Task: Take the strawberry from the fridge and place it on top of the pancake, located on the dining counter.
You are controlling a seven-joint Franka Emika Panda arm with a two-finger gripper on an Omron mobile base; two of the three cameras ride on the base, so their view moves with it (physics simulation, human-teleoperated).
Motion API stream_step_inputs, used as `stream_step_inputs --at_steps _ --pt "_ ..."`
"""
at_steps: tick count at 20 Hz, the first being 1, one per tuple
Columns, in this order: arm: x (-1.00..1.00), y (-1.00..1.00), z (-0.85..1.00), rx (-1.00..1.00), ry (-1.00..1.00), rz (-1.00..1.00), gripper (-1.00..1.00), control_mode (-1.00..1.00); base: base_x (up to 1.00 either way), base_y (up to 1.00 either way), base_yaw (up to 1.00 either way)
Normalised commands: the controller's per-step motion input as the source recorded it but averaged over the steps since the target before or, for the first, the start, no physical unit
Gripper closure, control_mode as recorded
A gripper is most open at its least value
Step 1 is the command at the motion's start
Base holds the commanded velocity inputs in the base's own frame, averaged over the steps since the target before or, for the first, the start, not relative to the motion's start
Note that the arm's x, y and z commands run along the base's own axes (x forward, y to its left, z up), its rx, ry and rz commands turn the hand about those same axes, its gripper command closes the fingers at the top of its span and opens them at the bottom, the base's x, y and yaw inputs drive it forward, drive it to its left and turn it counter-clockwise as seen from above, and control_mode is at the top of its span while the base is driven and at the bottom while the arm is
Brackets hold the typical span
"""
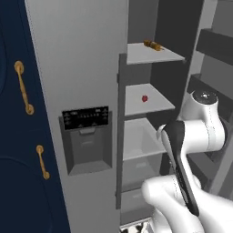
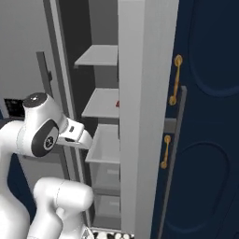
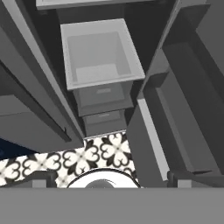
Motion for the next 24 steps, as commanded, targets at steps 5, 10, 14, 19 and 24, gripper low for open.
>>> stream_step_inputs --at_steps 5,10,14,19,24 --pt "0.00 0.00 0.00 0.00 0.00 0.00 -1.00 1.00 0.56 0.17 -0.05" --pt "0.00 0.00 0.00 0.00 0.00 0.00 -1.00 1.00 0.52 0.03 -0.02" --pt "0.00 0.00 0.00 0.00 0.00 0.00 -1.00 1.00 0.24 0.00 0.00" --pt "0.00 0.00 0.00 0.00 0.00 0.00 -1.00 1.00 0.00 0.00 0.00" --pt "0.00 0.00 0.00 0.00 0.00 0.00 -1.00 1.00 0.00 -0.01 -0.01"
